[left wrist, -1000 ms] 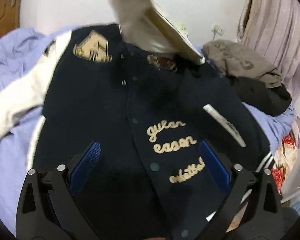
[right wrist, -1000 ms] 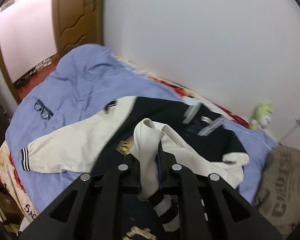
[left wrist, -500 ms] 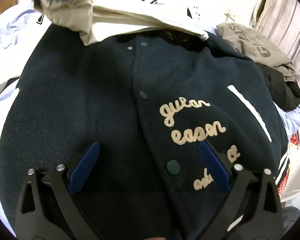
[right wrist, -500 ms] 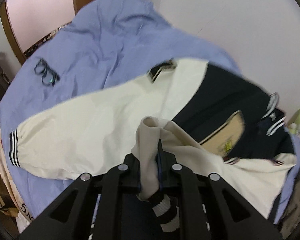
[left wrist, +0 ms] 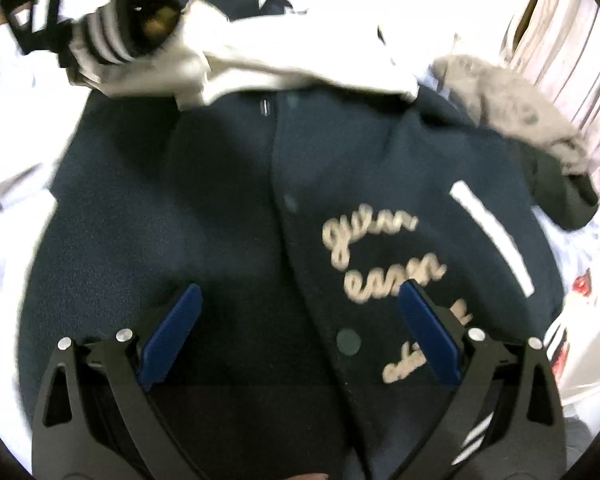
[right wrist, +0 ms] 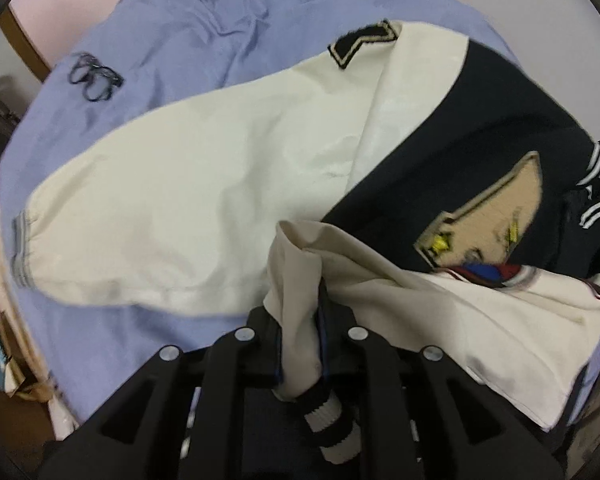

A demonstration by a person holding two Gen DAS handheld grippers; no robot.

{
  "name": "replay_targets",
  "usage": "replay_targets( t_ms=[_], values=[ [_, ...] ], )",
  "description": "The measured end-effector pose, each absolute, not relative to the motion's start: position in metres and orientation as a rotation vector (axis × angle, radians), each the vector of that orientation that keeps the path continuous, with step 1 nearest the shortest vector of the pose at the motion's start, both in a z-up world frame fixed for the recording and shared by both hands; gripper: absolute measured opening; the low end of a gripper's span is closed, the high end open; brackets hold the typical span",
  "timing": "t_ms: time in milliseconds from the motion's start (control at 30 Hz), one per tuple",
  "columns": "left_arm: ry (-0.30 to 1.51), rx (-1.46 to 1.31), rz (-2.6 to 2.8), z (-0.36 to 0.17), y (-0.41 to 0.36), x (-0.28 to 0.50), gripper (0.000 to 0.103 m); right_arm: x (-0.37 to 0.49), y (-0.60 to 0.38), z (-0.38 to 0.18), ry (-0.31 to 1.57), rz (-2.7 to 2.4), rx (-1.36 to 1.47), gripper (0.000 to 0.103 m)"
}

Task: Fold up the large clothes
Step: 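Lift the cuff with the right gripper and fold the sleeve across the jacket body, then grasp the other cream sleeve cuff with the left gripper while the right gripper releases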

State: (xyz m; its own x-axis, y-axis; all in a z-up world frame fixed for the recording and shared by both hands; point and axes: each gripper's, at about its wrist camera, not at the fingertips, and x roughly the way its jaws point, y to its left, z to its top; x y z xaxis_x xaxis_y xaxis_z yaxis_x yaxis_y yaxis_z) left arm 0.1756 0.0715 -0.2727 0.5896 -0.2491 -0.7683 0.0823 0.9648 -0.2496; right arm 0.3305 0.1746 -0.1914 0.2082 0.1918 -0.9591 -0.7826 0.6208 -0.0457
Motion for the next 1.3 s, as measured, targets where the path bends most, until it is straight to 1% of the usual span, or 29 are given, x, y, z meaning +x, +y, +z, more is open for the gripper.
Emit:
replay_targets(
  t_ms=[100,167,233,267,367,500,633,767,867,1000,1067,1100,1133,1167,1200,1233,1267,1300],
  values=[
    [0.846,-0.207,-0.238,-0.248,0.091,0.169,0.097,0.326,0.152,-0.165,1.162,0.762,-0.595,0.022],
    [0.802,-0.184,-0.281,-0.240,0.095,0.166,0.097,0.324,0.131,-0.151,1.165,0.773,-0.576,0.028],
    [0.760,-0.162,-0.286,-0.233,0.099,0.164,0.097,0.321,0.108,-0.145,1.165,0.780,-0.554,0.053],
    [0.762,-0.180,-0.287,-0.232,0.102,0.167,0.097,0.321,0.095,-0.143,1.171,0.793,-0.520,0.055],
    [0.803,-0.240,-0.289,-0.237,0.110,0.175,0.097,0.317,0.075,-0.154,1.200,0.806,-0.423,0.055],
    [0.836,-0.236,-0.268,-0.245,0.113,0.177,0.097,0.311,0.043,-0.161,1.195,0.802,-0.301,0.055],
    [0.761,-0.266,-0.278,-0.223,0.116,0.171,0.097,0.312,-0.019,-0.171,1.171,0.772,-0.097,0.055],
    [0.728,-0.229,-0.228,-0.211,0.120,0.176,0.097,0.302,-0.079,-0.195,1.158,0.712,-0.004,0.055],
    [0.744,-0.141,-0.167,-0.210,0.124,0.195,0.097,0.281,-0.113,-0.218,1.146,0.671,-0.009,0.047],
    [0.793,-0.060,-0.140,-0.216,0.135,0.224,0.097,0.256,-0.138,-0.251,1.183,0.662,0.019,0.046],
    [0.848,-0.069,-0.170,-0.228,0.143,0.241,0.097,0.242,-0.143,-0.266,1.200,0.683,0.027,0.041],
    [0.856,-0.071,-0.172,-0.231,0.144,0.246,0.097,0.237,-0.144,-0.272,1.201,0.691,0.026,0.035],
    [0.870,-0.063,-0.173,-0.237,0.145,0.253,0.097,0.233,-0.144,-0.276,1.197,0.689,0.022,0.033],
    [0.893,-0.047,-0.170,-0.242,0.144,0.260,0.096,0.229,-0.144,-0.279,1.190,0.687,0.024,0.033],
    [0.903,-0.036,-0.167,-0.246,0.143,0.264,0.095,0.225,-0.144,-0.283,1.186,0.689,0.034,0.033],
    [0.919,-0.019,-0.164,-0.249,0.141,0.270,0.091,0.223,-0.143,-0.286,1.182,0.686,0.036,0.033],
    [0.937,0.006,-0.149,-0.252,0.140,0.276,0.078,0.221,-0.143,-0.289,1.179,0.687,0.042,0.033],
    [0.954,0.029,-0.133,-0.255,0.139,0.279,0.072,0.218,-0.140,-0.293,1.180,0.681,0.051,0.033]
  ],
)
